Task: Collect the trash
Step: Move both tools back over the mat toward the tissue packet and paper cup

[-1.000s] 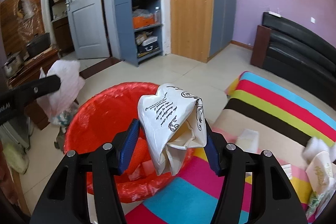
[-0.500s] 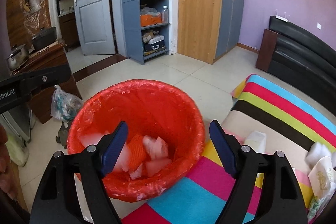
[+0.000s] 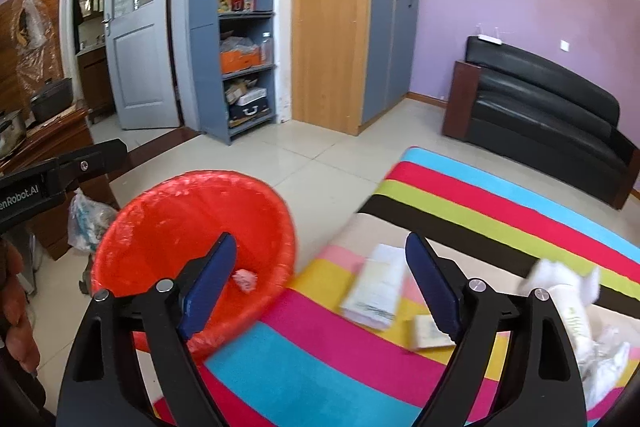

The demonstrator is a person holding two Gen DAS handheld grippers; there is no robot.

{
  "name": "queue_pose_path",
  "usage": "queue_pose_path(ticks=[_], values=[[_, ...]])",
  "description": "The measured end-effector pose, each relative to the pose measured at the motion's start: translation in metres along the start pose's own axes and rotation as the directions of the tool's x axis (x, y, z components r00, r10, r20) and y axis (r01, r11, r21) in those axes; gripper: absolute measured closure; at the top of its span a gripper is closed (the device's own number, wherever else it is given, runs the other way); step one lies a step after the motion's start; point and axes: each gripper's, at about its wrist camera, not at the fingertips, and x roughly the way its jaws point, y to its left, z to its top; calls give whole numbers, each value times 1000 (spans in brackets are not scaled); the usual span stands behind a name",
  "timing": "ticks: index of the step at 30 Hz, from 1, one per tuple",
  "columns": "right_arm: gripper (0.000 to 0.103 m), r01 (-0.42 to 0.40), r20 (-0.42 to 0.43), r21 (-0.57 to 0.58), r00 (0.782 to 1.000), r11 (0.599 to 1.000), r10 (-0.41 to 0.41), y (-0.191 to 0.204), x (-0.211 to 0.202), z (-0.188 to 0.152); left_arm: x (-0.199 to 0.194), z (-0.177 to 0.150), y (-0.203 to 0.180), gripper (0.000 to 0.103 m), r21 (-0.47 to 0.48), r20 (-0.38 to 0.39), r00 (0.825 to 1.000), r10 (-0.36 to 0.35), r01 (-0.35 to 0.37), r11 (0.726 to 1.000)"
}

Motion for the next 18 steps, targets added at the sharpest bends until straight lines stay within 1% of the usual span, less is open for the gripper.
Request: queue_pose_path(ticks=[7, 18], values=[[20, 61, 15, 36, 998, 997, -61, -39, -18, -6, 11, -5, -34, 48, 30, -4, 999, -53, 53, 998], [20, 145, -6, 99, 989, 985, -145, -100, -32, -21, 34, -17, -78, 48, 66, -40, 995, -92, 95, 993]])
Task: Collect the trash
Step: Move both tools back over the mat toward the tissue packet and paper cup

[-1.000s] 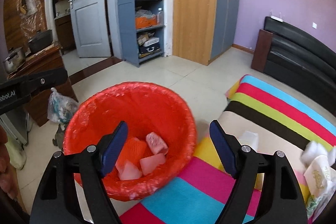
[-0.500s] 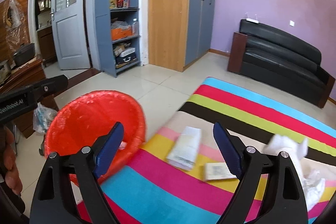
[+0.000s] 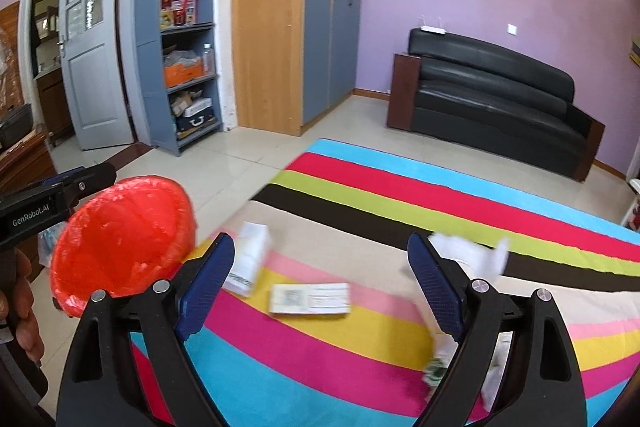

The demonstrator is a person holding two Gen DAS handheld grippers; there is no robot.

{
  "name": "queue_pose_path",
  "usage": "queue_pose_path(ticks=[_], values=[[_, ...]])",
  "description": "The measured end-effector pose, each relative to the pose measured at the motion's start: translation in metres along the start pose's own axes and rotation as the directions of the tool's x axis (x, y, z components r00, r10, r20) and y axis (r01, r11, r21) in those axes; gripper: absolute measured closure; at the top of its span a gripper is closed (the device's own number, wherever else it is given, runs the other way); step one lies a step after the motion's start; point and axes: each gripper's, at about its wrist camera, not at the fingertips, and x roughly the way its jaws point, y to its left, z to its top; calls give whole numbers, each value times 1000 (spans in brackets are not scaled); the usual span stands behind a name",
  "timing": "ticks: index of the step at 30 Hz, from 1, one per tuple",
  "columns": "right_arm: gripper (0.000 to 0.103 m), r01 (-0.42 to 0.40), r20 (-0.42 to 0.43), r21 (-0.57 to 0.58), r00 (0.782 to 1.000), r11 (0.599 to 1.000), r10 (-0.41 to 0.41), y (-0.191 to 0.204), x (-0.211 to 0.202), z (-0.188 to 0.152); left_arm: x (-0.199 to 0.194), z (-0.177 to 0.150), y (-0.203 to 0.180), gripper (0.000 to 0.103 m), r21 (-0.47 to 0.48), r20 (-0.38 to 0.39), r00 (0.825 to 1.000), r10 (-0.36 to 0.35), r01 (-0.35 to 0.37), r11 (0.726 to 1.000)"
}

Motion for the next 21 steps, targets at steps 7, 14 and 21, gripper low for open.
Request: queue_pose_path(ticks=[7, 14, 21], values=[[20, 48, -29, 32, 998, 998, -47, -31, 2, -8, 24, -7, -29, 48, 45, -48, 998, -27, 29, 999], [20, 97, -73, 48, 993, 994, -93, -58, 10, -18, 55, -21, -61, 48, 106, -140, 988, -57, 72, 992], [20, 122, -95, 71, 989, 990, -115, -76, 15, -20, 77, -32, -76, 48, 123, -212, 975, -62, 90, 988]])
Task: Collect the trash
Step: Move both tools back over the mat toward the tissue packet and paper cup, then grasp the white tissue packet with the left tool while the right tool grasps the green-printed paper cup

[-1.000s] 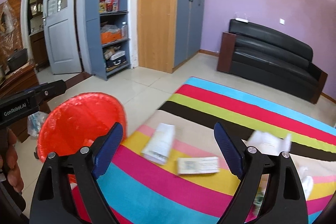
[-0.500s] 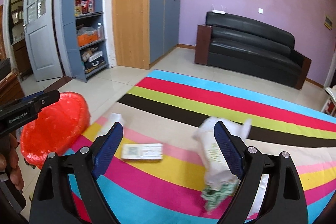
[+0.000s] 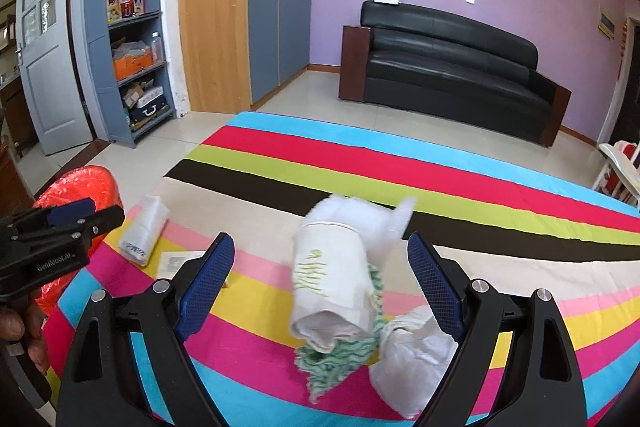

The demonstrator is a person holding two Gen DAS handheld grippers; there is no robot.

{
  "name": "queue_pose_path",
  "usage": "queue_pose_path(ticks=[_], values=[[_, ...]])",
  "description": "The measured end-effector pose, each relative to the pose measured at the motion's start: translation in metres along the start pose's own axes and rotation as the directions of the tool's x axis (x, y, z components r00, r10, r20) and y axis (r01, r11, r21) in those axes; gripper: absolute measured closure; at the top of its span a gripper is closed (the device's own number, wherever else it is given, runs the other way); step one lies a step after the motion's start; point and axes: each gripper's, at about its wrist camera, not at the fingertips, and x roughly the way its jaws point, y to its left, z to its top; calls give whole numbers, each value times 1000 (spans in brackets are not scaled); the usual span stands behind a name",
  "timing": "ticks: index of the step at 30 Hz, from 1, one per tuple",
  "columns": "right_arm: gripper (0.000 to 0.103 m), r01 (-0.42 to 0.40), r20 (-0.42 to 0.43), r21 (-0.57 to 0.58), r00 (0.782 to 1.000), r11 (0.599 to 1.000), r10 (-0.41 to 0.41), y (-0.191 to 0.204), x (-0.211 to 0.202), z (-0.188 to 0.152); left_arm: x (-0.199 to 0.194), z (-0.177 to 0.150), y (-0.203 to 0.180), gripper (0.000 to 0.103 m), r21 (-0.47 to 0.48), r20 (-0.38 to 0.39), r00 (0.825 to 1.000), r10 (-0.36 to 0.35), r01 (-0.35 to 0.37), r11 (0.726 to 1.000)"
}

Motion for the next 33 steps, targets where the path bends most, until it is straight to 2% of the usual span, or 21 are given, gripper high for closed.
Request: queue_pose_path(ticks=[9, 16, 25, 30, 33], values=[[20, 10, -26, -1, 1000, 1000, -11, -8, 6, -1, 21, -4, -10, 50, 10, -61, 998, 14, -13, 1000], [20, 24, -49, -21, 998, 999, -25, -5, 13, -3, 35, -7, -11, 62, 13, -109, 994, 23, -22, 1000], [20, 38, -89, -51, 995, 998, -43, 2, 26, -6, 36, -8, -13, 64, 30, -115, 993, 32, -29, 999], [31, 48, -125, -59, 991, 997, -55, 2, 36, -8, 35, -8, -14, 65, 28, -117, 993, 26, -23, 999], [43, 45, -144, -61, 988, 997, -53, 3, 41, -10, 33, -8, -14, 65, 27, -113, 993, 20, -17, 999]])
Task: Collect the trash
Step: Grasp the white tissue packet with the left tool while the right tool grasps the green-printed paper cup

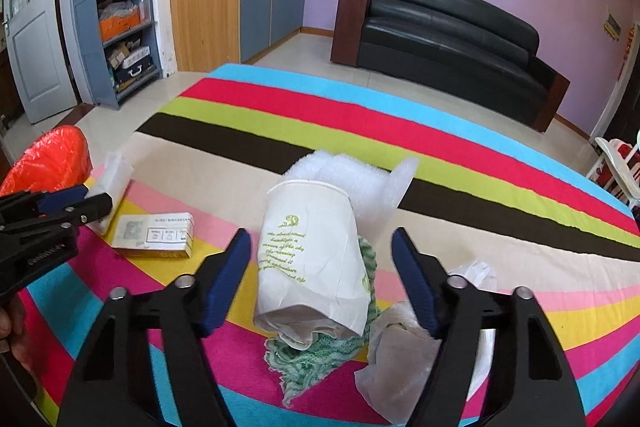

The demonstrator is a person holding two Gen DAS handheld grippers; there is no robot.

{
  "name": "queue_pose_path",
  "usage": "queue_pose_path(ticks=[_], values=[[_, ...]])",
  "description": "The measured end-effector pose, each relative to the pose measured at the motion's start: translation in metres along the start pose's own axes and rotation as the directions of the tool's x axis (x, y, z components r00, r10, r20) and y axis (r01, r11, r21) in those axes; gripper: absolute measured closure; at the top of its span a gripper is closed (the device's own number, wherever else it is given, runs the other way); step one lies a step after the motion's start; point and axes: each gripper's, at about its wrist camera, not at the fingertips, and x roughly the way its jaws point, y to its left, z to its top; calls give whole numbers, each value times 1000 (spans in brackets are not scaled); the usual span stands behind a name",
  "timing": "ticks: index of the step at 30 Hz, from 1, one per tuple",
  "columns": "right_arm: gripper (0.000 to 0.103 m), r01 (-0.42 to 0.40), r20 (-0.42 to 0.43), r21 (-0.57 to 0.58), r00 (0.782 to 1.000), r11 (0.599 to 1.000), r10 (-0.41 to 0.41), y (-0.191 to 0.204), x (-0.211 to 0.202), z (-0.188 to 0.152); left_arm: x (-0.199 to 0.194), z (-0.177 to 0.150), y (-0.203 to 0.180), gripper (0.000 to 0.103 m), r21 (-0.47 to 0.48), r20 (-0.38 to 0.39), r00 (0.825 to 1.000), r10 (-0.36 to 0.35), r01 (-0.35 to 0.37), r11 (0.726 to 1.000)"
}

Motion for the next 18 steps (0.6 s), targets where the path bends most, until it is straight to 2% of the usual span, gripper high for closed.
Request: queue_pose_path(ticks=[2, 3, 18], values=[[54, -2, -11, -3, 1000, 1000, 2, 1, 2, -1, -2, 0, -1, 65, -1, 5, 1000, -4, 4, 1000], [54, -3, -12, -2, 1000, 1000, 3, 1, 3, -2, -4, 0, 0, 65, -1, 8, 1000, -6, 6, 1000], [55, -41, 62, 28, 997, 999, 39, 0, -23, 1, -31, 7, 6, 66, -15, 78, 997, -12, 13, 1000]])
